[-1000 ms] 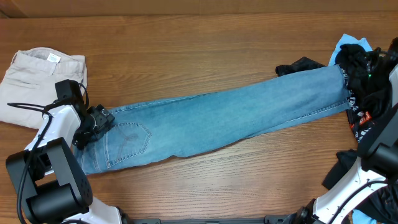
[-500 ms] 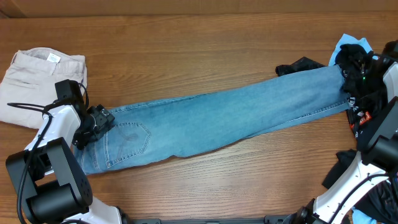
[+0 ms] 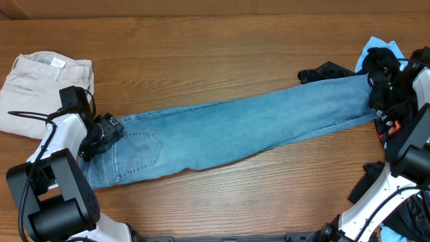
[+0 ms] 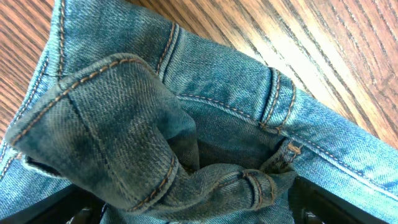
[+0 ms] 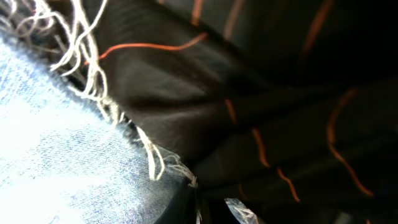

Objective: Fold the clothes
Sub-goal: 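Tug the hems slightly right with the right gripper to tension the jeans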

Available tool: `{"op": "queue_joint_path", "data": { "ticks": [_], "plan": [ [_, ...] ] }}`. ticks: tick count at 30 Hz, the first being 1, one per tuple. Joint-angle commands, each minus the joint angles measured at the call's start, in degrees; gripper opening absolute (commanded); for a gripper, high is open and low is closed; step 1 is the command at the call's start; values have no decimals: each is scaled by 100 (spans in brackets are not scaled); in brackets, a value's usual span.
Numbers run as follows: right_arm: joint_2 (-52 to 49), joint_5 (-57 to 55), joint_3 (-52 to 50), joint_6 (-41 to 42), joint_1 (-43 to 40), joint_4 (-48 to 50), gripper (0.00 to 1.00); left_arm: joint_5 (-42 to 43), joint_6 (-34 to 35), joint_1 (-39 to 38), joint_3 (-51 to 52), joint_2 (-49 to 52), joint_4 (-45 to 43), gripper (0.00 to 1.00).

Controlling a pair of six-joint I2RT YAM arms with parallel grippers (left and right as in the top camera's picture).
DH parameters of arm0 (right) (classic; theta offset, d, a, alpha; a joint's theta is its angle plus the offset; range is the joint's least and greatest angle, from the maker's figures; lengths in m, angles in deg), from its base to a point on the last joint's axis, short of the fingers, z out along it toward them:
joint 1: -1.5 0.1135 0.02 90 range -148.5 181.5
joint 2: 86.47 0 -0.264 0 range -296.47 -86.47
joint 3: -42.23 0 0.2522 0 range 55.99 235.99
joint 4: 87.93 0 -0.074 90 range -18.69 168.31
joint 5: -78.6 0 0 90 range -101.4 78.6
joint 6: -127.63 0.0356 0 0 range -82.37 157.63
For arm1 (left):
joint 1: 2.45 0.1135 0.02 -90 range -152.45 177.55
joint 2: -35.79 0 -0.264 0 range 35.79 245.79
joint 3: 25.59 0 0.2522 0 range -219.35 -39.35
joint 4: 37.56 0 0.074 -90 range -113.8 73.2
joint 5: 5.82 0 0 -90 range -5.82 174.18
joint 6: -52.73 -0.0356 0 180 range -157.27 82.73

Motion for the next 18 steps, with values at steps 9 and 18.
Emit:
{"op": "queue_joint_path", "data": {
  "ticks": [9,18],
  "plan": [
    [282,-916,186,341,-52,-199,15,133,-28,35,-17,177,63,96],
    [273,-295,149,289,-66,-85,55,133,-26,35,-17,177,59,96]
  ]
}}
